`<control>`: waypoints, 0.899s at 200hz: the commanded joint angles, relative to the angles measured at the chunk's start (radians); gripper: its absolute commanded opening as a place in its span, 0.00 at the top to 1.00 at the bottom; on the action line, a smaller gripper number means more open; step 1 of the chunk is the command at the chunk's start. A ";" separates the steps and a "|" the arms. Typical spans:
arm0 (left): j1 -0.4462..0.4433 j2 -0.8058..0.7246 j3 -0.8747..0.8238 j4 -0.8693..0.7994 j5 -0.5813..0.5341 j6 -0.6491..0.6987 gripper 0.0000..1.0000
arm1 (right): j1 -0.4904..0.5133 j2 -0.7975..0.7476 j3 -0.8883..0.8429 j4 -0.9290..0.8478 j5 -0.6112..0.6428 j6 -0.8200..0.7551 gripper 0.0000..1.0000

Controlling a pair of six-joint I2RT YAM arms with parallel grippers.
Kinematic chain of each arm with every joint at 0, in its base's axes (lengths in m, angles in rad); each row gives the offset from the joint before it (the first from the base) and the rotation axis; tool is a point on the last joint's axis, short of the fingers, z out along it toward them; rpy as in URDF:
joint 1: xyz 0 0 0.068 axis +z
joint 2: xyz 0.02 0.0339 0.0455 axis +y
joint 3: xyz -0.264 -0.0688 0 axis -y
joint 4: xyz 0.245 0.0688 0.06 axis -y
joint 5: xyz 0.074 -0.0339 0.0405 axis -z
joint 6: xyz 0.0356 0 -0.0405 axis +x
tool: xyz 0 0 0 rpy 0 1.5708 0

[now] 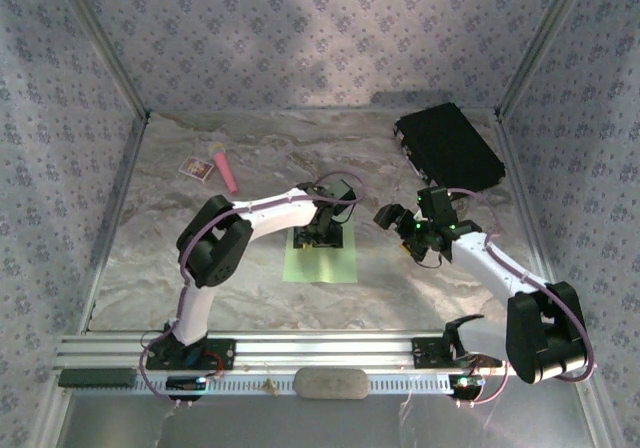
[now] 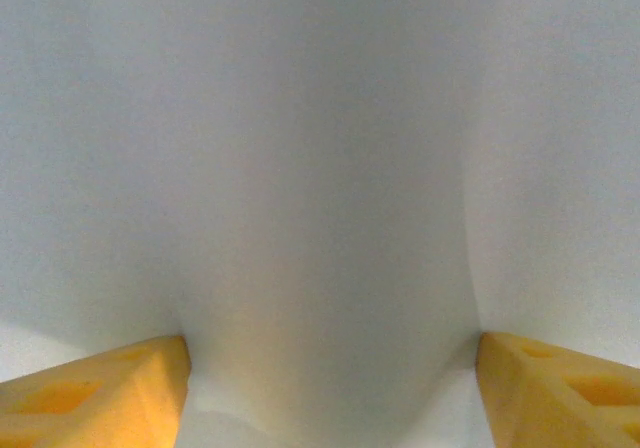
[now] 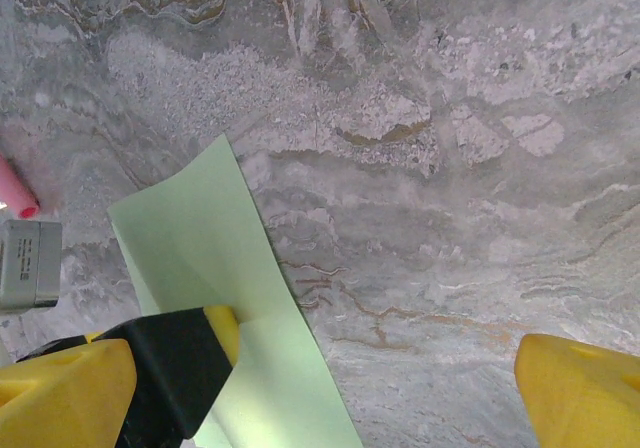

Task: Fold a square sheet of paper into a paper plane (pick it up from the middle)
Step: Fold the paper at the center of the table.

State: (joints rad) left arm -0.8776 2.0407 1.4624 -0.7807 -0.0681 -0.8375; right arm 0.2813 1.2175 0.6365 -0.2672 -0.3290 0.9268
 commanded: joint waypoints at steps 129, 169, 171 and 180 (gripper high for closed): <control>0.068 -0.208 -0.146 0.329 0.426 0.064 0.57 | -0.027 -0.199 0.007 0.018 0.082 -0.067 0.14; 0.133 -0.292 -0.259 0.588 0.663 0.004 0.58 | -0.033 -0.240 0.005 0.047 0.057 -0.079 0.16; 0.137 -0.295 -0.264 0.601 0.670 0.001 0.58 | -0.032 -0.244 0.004 0.049 0.060 -0.079 0.16; 0.145 -0.305 -0.287 0.653 0.702 -0.017 0.58 | -0.027 -0.267 -0.010 0.080 0.068 -0.077 0.18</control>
State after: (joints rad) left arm -0.7517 1.7863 1.2209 -0.3298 0.4545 -0.8059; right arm 0.2546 1.0031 0.6418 -0.2489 -0.2661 0.8730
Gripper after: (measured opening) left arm 0.424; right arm 0.838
